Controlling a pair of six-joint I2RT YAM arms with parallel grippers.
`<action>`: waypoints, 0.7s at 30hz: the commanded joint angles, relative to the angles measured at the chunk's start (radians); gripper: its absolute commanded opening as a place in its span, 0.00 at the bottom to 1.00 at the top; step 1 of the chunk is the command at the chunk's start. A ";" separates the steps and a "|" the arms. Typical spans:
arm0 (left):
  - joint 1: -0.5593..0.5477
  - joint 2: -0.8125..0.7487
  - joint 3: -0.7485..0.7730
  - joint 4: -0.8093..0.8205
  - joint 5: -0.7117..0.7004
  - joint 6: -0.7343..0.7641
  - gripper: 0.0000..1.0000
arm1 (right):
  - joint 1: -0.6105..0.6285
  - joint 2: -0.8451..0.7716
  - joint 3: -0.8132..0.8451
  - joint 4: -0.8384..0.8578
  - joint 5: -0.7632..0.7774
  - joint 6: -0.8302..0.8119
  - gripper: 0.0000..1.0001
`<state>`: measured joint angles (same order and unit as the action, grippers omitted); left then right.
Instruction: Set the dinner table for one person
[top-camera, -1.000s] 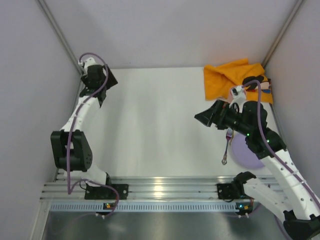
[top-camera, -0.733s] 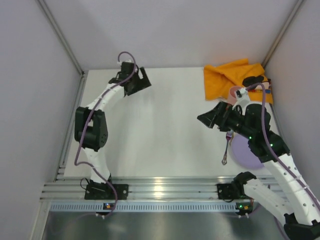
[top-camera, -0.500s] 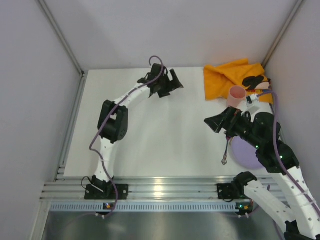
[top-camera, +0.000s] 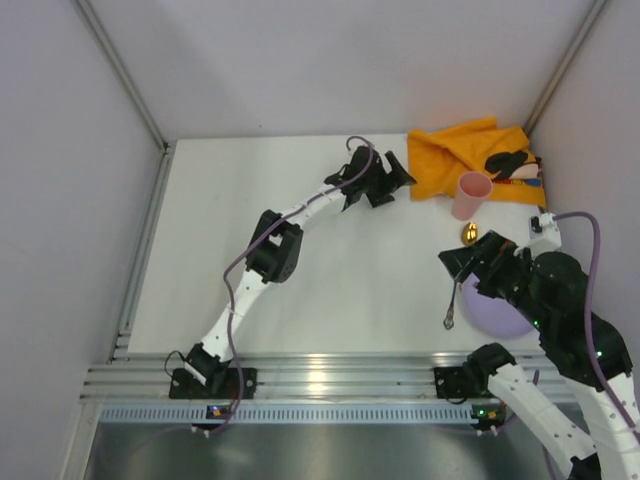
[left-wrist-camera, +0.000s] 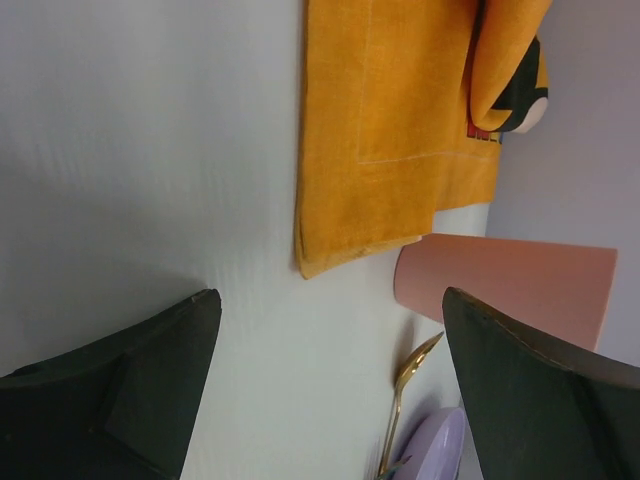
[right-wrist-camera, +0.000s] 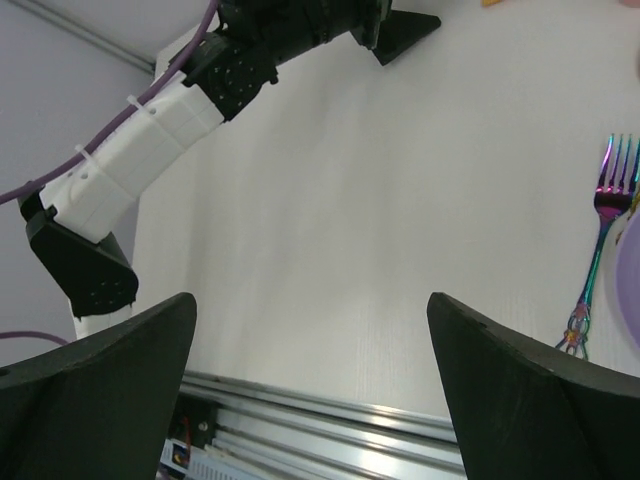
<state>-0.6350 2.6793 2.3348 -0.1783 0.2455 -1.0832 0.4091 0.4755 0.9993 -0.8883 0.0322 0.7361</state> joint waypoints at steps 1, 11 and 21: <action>-0.025 0.085 0.072 0.049 -0.028 -0.109 0.99 | -0.006 -0.020 0.055 -0.101 0.084 0.025 1.00; -0.120 0.238 0.207 0.135 -0.127 -0.129 0.91 | -0.006 -0.020 0.125 -0.215 0.189 0.036 1.00; -0.127 0.309 0.273 0.203 -0.222 -0.175 0.31 | -0.007 -0.018 0.182 -0.270 0.288 0.017 1.00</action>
<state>-0.7765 2.9410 2.5885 0.0452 0.0830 -1.2160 0.4091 0.4583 1.1400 -1.1278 0.2642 0.7624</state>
